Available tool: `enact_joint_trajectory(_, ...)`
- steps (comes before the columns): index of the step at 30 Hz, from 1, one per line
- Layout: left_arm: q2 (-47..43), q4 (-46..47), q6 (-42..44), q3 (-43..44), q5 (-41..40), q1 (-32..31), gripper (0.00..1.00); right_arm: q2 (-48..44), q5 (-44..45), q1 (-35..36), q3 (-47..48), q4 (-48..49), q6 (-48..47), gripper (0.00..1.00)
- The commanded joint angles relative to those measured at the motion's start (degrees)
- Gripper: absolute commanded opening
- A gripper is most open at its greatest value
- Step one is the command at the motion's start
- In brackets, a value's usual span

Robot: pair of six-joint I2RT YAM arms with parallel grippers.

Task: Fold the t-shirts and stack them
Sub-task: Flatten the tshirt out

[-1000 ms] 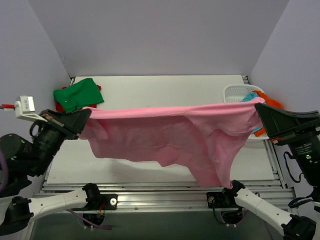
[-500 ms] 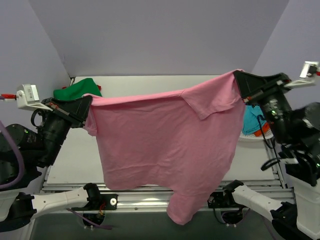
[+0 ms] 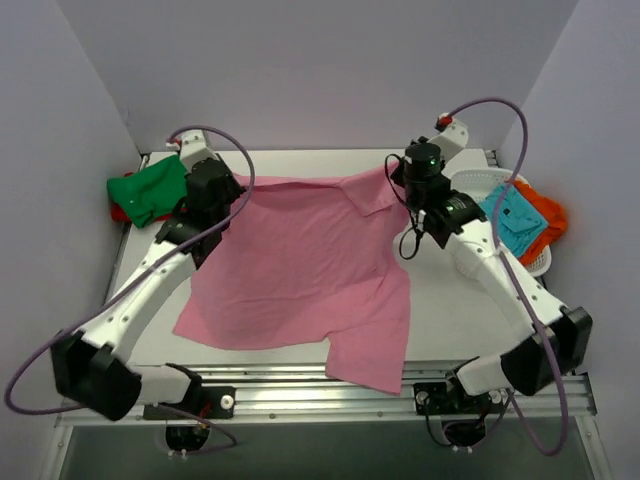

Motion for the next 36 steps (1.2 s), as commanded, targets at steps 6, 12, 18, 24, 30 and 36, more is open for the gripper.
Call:
enact_joint_trajectory(6, 37.79, 17.84, -3.09, 14.86, 24.42, 16.23, 0.02, 35.93, 7.71, -4.2, 17.58, 14.9, 0.02, 0.0)
enact_joint_trajectory(12, 57.76, 17.51, -2.13, 37.0, 30.94, 20.19, 0.02, 56.17, 7.8, -5.78, 40.92, 16.5, -3.15, 0.13)
enact_joint_trajectory(18, 68.85, 5.97, -4.49, 57.69, 37.87, 24.66, 0.94, 61.32, 12.19, -5.96, 51.97, 20.43, -8.85, 1.0)
enact_joint_trajectory(24, 60.62, 11.43, -5.9, 53.39, 35.88, 27.3, 0.94, 51.04, 11.93, -5.52, 44.26, 26.94, -10.71, 1.0)
enact_joint_trajectory(30, 47.01, 16.49, -10.11, 34.12, 29.8, 27.4, 0.94, 37.41, 11.5, -4.28, 22.03, 33.45, -8.08, 1.0)
enact_joint_trajectory(36, 38.63, 25.92, -11.88, 14.02, 28.83, 26.69, 0.94, 38.8, -0.53, -7.53, 15.4, 28.9, -1.4, 0.98)
